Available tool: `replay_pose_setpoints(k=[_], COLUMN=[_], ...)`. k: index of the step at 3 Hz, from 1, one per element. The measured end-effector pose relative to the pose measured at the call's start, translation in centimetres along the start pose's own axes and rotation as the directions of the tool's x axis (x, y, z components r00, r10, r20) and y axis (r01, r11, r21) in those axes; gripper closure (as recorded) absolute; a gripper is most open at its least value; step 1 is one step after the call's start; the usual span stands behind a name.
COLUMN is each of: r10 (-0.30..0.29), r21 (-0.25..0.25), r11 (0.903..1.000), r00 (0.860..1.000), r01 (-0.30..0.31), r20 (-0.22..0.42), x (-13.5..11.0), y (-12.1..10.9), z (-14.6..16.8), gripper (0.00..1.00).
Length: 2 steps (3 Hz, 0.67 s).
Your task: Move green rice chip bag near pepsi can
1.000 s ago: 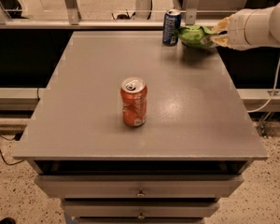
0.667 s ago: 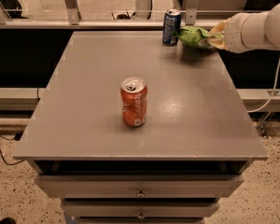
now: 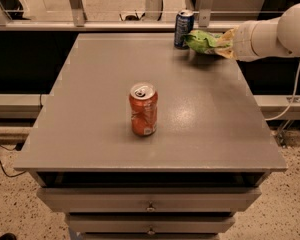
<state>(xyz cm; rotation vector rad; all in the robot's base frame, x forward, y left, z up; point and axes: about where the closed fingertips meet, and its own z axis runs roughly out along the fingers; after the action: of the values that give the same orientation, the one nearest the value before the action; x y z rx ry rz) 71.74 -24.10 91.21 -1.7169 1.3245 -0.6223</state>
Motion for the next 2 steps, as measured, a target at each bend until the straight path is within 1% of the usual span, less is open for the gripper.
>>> replay_pose_setpoints(k=[2], r10=[-0.005], r21=[-0.038], r11=[0.9992], r00=[0.999], r01=[0.007], r20=[0.049], x=[-1.16], y=[0.98], z=[0.44], gripper=[0.15])
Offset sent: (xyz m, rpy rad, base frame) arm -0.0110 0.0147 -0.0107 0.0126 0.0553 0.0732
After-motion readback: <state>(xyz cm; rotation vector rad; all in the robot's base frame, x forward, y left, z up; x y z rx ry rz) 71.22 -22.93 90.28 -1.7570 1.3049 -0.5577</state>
